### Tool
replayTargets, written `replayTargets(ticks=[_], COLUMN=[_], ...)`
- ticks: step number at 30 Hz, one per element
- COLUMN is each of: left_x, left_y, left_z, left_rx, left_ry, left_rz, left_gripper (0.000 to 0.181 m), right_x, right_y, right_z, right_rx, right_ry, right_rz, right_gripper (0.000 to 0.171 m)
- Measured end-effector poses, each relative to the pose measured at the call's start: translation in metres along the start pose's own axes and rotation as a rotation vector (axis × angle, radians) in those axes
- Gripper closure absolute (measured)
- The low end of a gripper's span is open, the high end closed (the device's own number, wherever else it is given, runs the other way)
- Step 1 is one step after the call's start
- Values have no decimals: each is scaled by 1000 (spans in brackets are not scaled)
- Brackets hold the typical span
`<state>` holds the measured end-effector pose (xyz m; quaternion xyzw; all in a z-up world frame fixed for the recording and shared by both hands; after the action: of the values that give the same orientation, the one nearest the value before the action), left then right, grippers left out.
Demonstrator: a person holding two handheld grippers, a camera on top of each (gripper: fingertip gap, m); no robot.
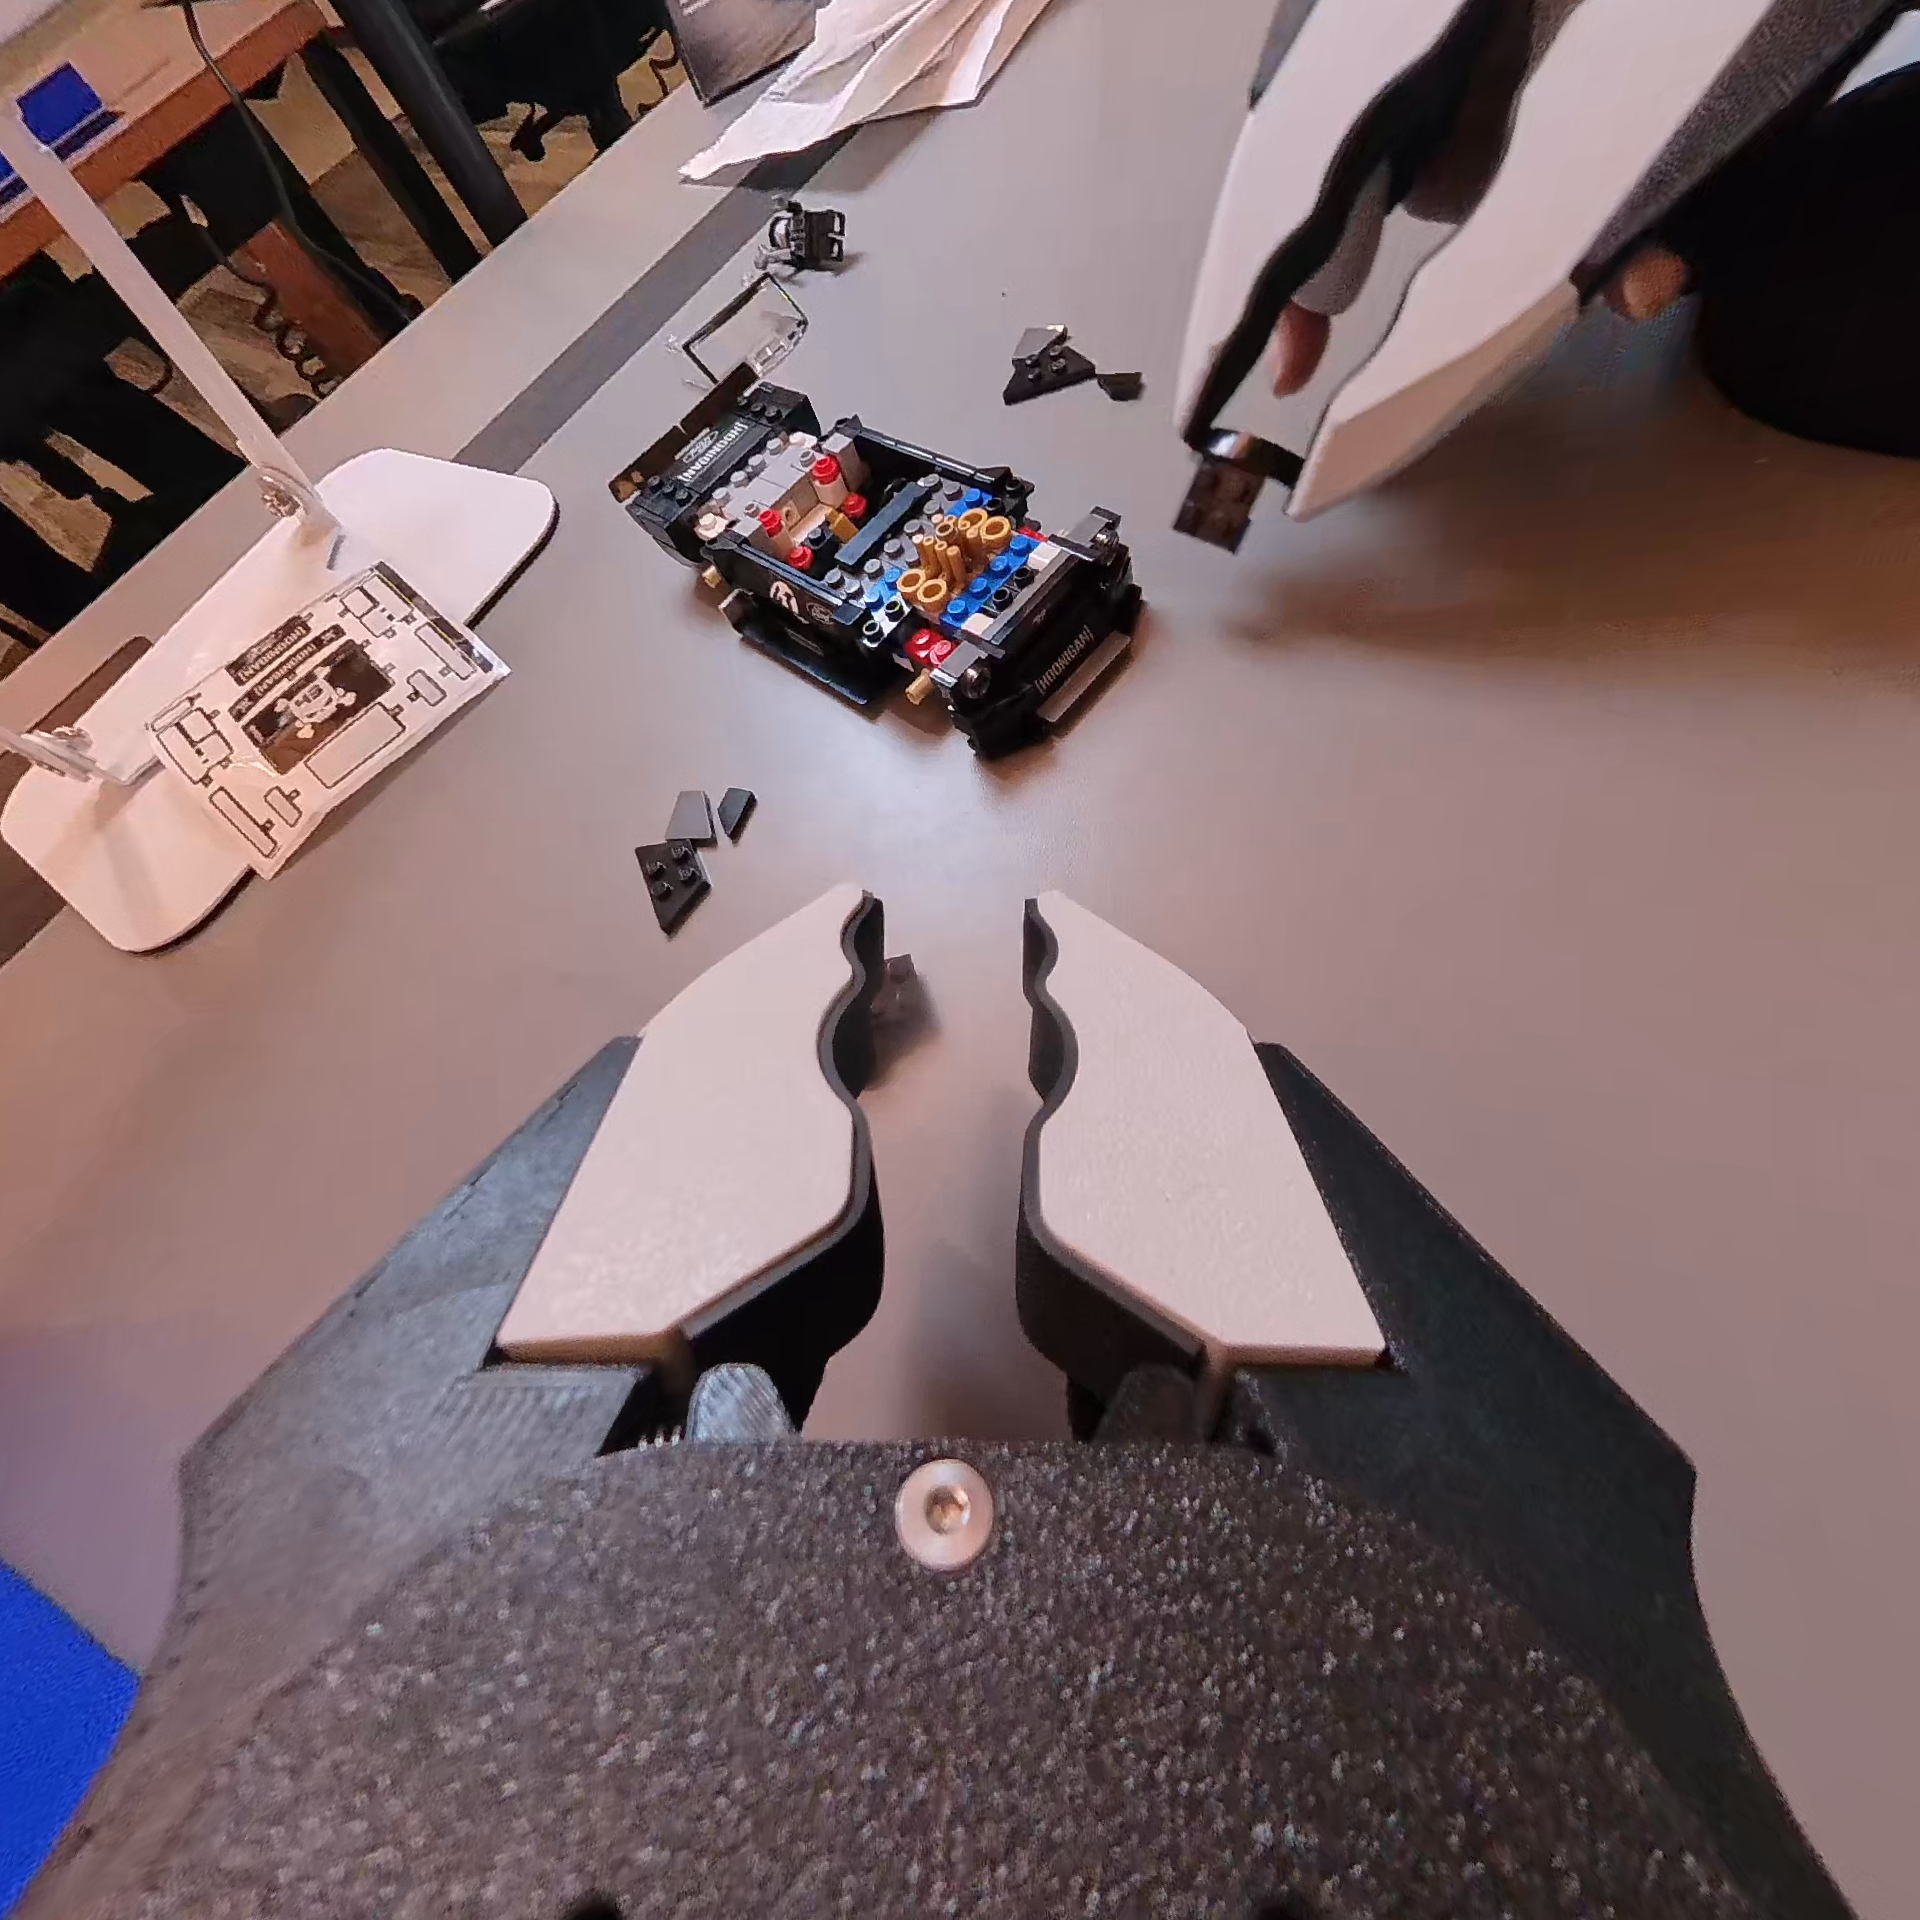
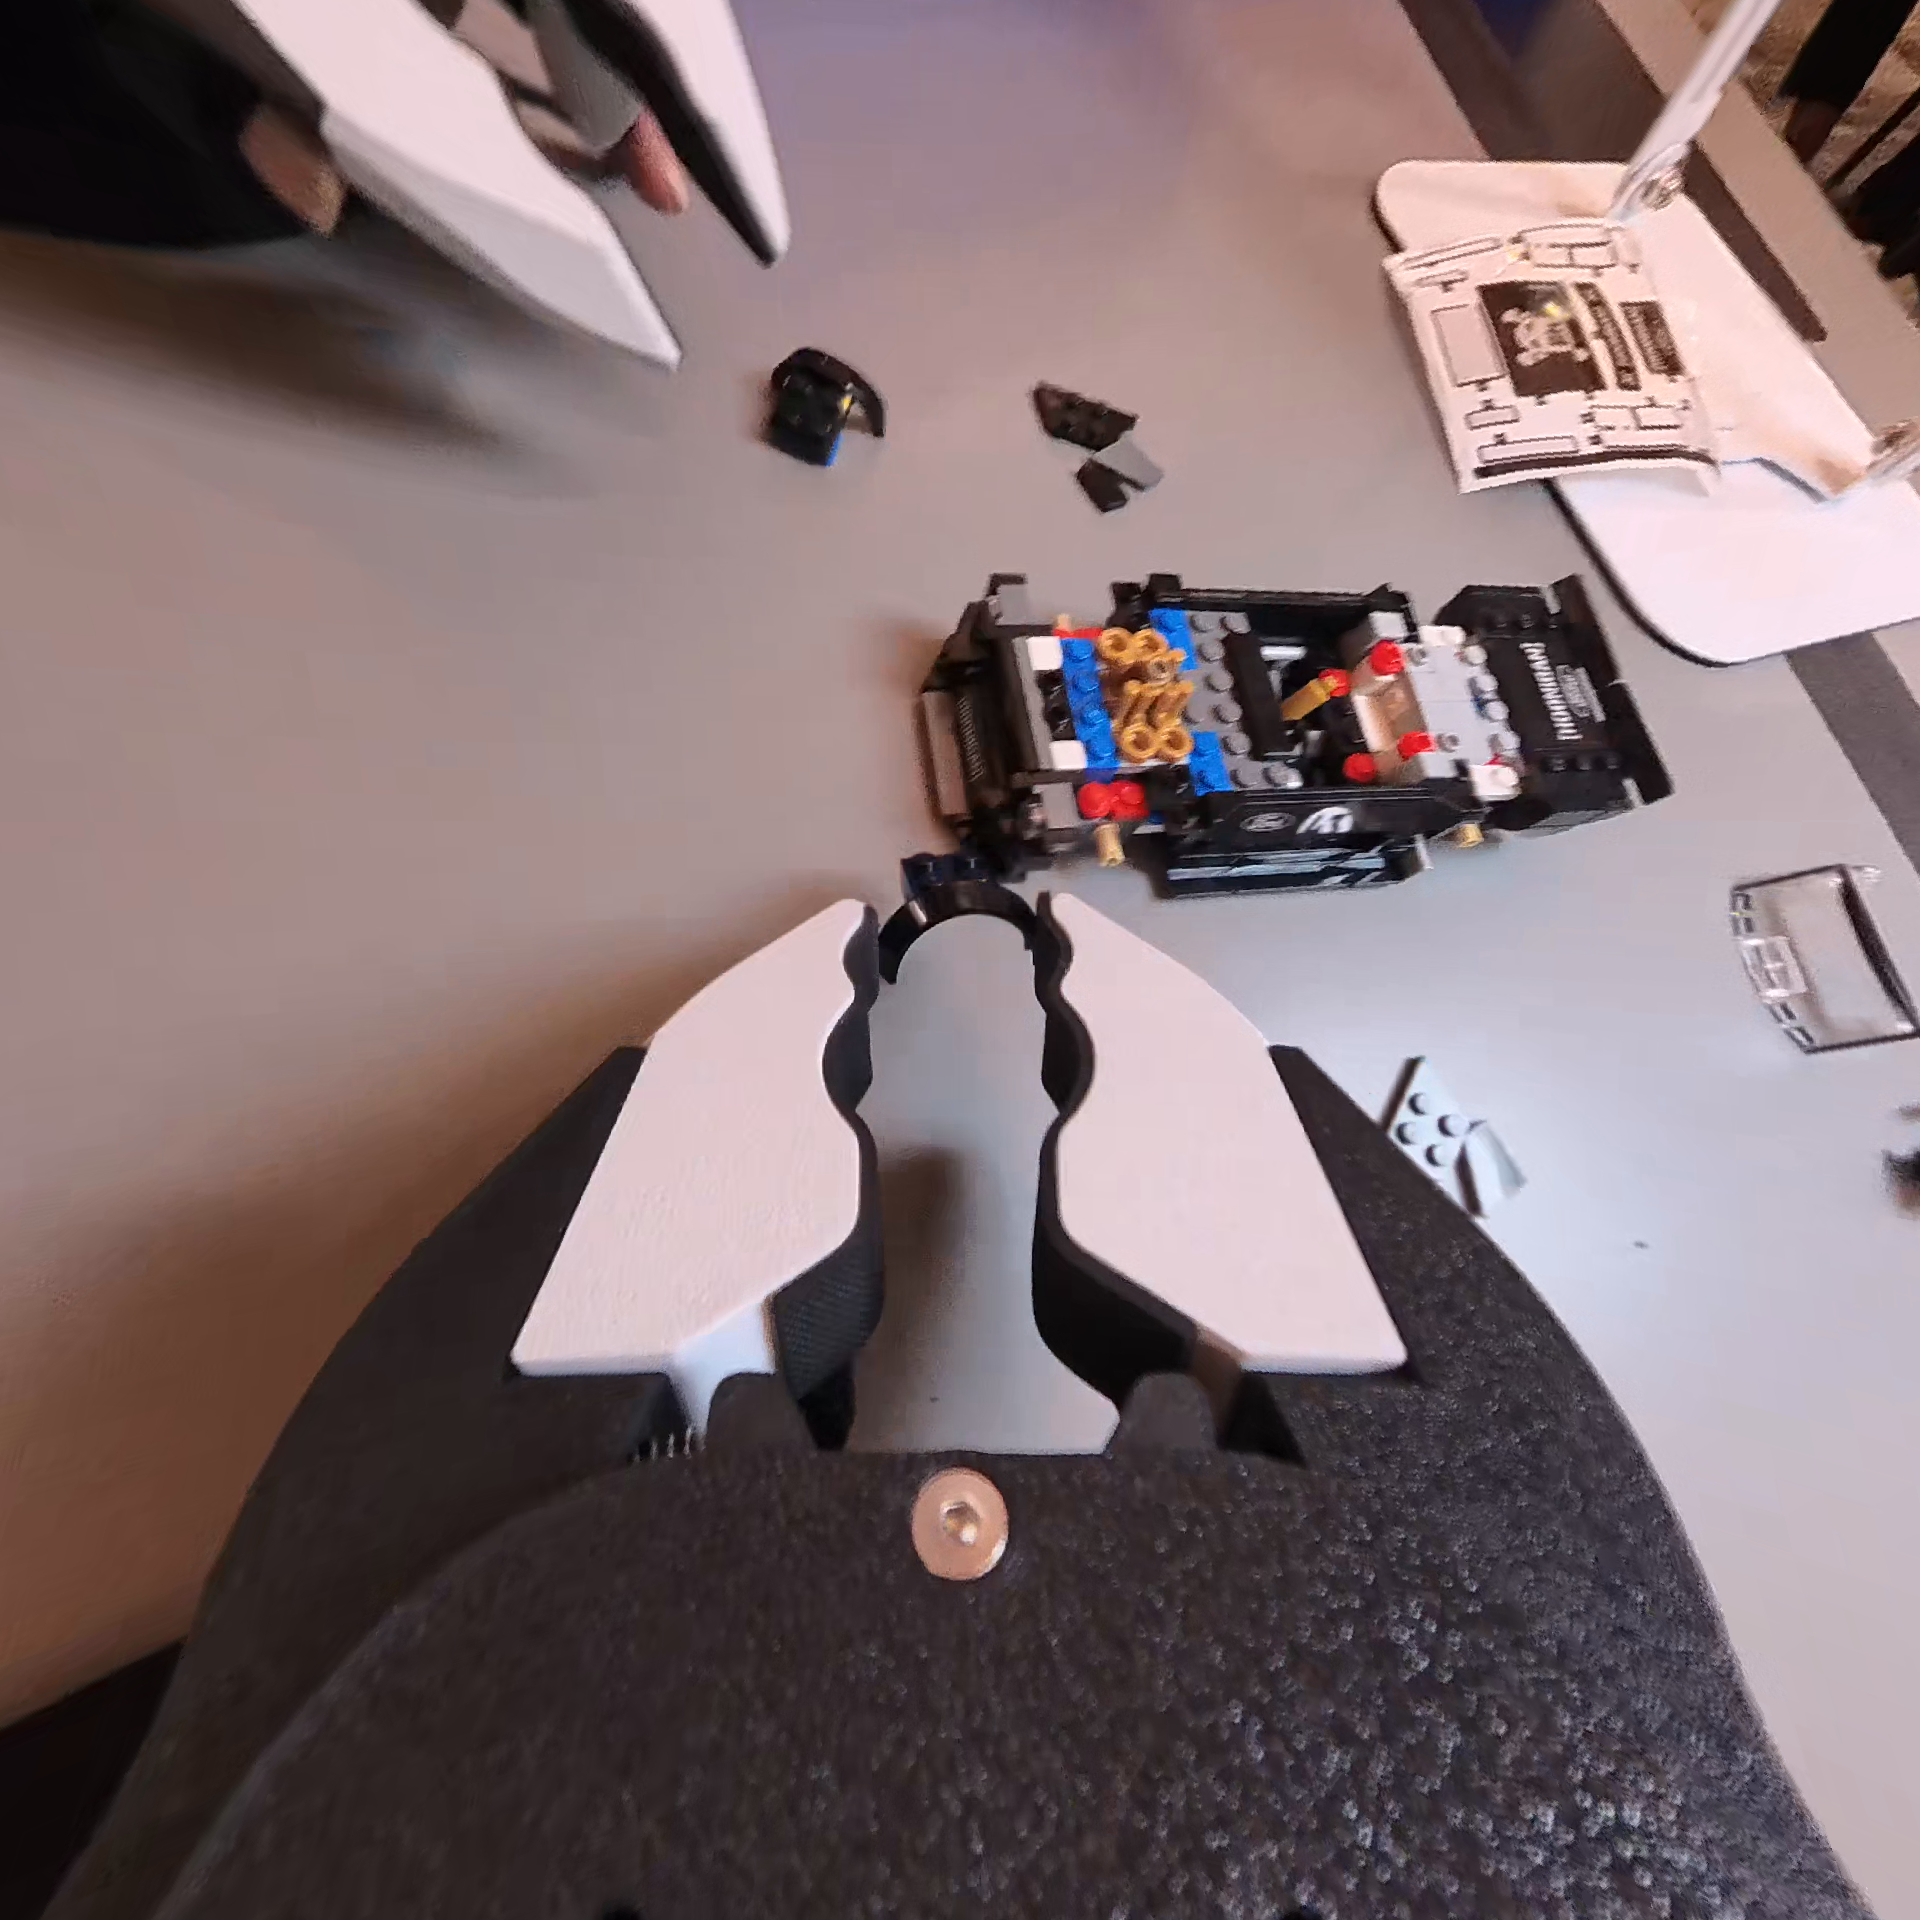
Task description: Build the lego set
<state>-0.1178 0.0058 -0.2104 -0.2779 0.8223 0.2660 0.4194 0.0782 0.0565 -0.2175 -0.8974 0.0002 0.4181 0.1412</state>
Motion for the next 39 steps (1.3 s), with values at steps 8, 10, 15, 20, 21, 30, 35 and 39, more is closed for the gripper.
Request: replayTargets(ticks=[8,10,15,20,21,30,35,39], left_x=[-2,-1,0,0,1,0,-9,-35], left_y=[-2,-1,-2,-4,-5,-6,-12,-28], left_z=[2,2,2,4,4,1,-2,-3], left_rx=[-9,-4,4,18,20,23,47,139], left_ry=[5,6,6,15,17,3,-36,-131], left_rz=[27,20,19,31,38,43,56,34], left_gripper=[157,157,158,158,158,158,162,164], right_x=[4,6,18,13,11,4,-9,-44], right_y=[8,7,9,12,11,5,-4,-16], right_z=[5,4,-1,-1,-1,13,-4,-40], right_rx=[-23,-35,-57,-65,-82,-174,-229,-339], right_ry=[13,10,119,195,208,243,-105,-595], right_rz=[4,22,-41,-136,-152,-178,141,394], right_gripper=[144,144,143,135,133,153,154,154])
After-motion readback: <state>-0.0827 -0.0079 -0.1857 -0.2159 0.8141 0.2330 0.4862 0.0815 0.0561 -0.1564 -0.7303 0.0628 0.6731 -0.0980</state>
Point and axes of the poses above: each gripper's, where its closed fingertips meet, z out along the fingers, x out of its underside, y = z × x across the jaws, the point moved 6 cm from there along -z, back along the fingers, and after that the axes turned 4 degrees about -z, right-handed, at the moved point
